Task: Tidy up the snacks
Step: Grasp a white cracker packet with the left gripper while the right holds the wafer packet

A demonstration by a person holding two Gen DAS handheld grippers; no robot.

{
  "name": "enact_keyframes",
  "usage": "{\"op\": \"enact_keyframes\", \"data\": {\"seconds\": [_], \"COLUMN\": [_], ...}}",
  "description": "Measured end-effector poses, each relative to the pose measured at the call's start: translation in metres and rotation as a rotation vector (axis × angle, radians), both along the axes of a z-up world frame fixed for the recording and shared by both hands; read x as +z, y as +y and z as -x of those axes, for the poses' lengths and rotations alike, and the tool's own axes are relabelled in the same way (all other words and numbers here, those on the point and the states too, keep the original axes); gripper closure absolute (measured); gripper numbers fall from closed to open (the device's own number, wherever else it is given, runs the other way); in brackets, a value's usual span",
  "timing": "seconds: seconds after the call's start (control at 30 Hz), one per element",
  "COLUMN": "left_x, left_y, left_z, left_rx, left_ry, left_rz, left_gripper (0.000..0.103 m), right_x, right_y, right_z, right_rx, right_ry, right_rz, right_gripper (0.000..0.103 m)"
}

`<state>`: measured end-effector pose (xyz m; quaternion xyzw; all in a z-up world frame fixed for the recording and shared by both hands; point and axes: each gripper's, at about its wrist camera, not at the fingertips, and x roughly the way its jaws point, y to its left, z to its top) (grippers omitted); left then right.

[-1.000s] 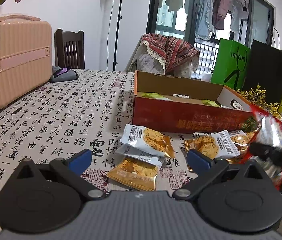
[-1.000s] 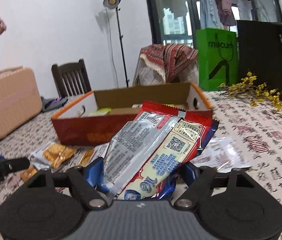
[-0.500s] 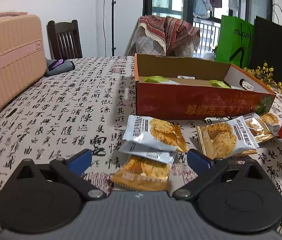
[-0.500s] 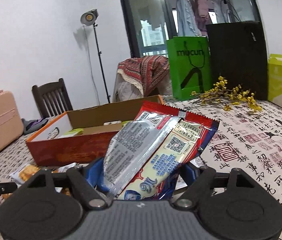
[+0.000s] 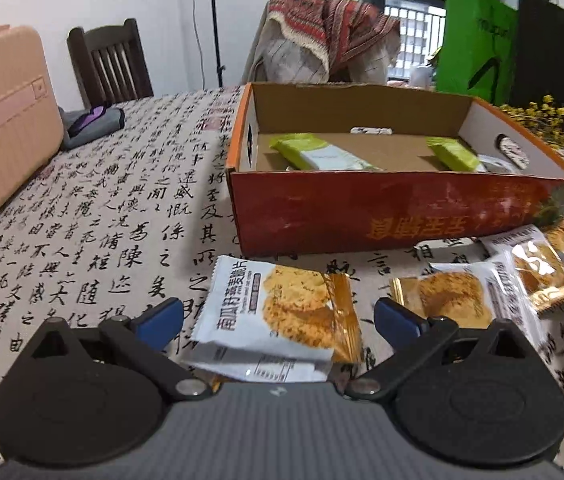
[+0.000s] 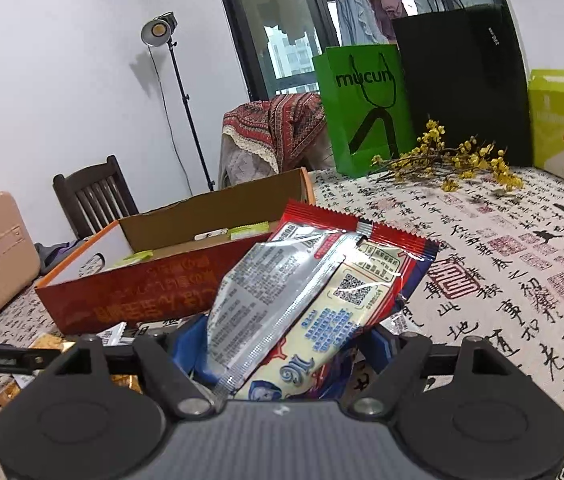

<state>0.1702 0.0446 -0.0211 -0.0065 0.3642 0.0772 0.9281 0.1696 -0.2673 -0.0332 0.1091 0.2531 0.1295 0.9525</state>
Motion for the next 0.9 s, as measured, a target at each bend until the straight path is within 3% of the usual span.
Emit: {"op": "enact_keyframes", "data": {"seconds": [0.17,0.23,0.3,0.43,0.5,0.9], "left_x": [-0.008,-0.009,-0.008,-0.007,-0.006,0.013], "left_y": [-0.002,-0.002,-0.001,0.002,0.003,0.004], "left_z": [-0.011,-0.010,-0.009,-0.003,0.000,0.025], "left_rx": [0.026,0.024,0.022,0.014,0.011,-0.010], "left_ry": [0.013,0.004,-0.002,-0.025,-0.033,-0.122], "left_rz": [-0.014,-0.017,-0.005,0.018,0.024,0.044], "left_gripper": [0.000,0.006,0.024,0.028,0.041,0.042], "right_x": [-0.002,-0.002,-0.002,-0.002,-0.003,-0.002], "right_y": [-0.002,-0.003,-0.002,-0.002,-0.002,0.000], "right_z": [-0.004,-0.004,-0.004,-0.004,-0.004,-0.003], "right_rx": [-0.002,0.002,0.004,0.004,0.004,0.003], "right_ry": [0.024,0.027,0.027,0.028,0.028,0.020], "right_rz": [-0.015,-0.019,-0.020,-0.022,-0.023,-0.003], "right_gripper": [0.024,0.024,0.024,0.024,0.024,0.024]}}
